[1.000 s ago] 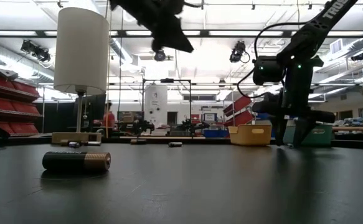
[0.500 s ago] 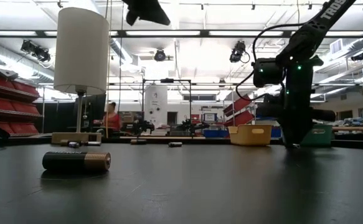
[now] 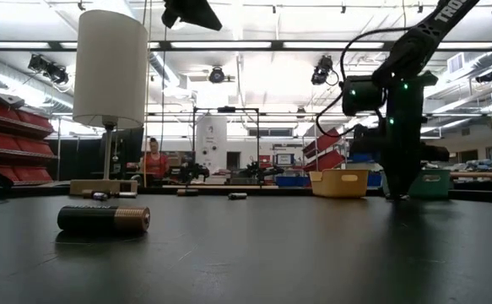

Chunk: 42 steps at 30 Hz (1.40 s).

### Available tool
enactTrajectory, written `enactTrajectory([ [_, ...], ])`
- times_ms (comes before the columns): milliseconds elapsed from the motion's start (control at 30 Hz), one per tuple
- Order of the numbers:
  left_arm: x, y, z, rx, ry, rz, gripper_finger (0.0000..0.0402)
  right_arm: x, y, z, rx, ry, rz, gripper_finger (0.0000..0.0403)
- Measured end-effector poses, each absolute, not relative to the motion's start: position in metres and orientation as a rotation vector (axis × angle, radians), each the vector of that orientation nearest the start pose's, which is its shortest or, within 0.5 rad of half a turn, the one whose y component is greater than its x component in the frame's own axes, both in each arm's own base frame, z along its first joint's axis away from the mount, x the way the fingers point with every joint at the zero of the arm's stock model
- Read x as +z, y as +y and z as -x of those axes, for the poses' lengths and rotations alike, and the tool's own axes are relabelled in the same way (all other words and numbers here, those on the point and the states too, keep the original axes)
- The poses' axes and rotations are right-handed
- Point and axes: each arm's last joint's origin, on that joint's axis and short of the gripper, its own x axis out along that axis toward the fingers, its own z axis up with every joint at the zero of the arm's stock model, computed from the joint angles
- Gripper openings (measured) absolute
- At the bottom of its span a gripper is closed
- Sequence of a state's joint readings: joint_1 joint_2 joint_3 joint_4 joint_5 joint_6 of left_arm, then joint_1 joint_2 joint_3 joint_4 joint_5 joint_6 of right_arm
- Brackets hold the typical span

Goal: Sort batteries
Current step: Put the silver battery into the blue bin

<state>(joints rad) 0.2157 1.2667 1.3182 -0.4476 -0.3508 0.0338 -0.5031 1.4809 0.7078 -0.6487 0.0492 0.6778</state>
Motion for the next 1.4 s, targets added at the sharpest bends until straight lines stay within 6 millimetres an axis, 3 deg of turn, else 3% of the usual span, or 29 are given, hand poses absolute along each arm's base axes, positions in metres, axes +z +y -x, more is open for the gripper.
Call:
enactTrajectory([
  [300, 0.391, 0.068, -0.262, 0.546, 0.422, -0.092, 0.0017, 0.175, -0.118, -0.215, -0.829, 1.135, -0.840, 0.0020],
  [467, 0.391, 0.068, -0.262, 0.545, 0.423, -0.099, 0.0017, 0.200, -0.125, -0.217, -0.833, 1.181, -0.780, 0.0020],
  [800, 0.391, 0.068, -0.262, 0.545, 0.420, -0.099, 0.0017, 0.253, -0.162, -0.185, -1.012, 1.339, -0.700, 0.0020],
  [1100, 0.397, 0.068, -0.265, 0.550, 0.351, -0.094, 0.0017, 0.246, -0.193, -0.150, -1.181, 1.398, -0.670, 0.0024],
  [1400, 0.395, 0.070, -0.266, 0.615, 0.344, -0.024, 0.0018, 0.232, -0.216, -0.147, -1.131, 1.411, -0.647, 0.0127],
])
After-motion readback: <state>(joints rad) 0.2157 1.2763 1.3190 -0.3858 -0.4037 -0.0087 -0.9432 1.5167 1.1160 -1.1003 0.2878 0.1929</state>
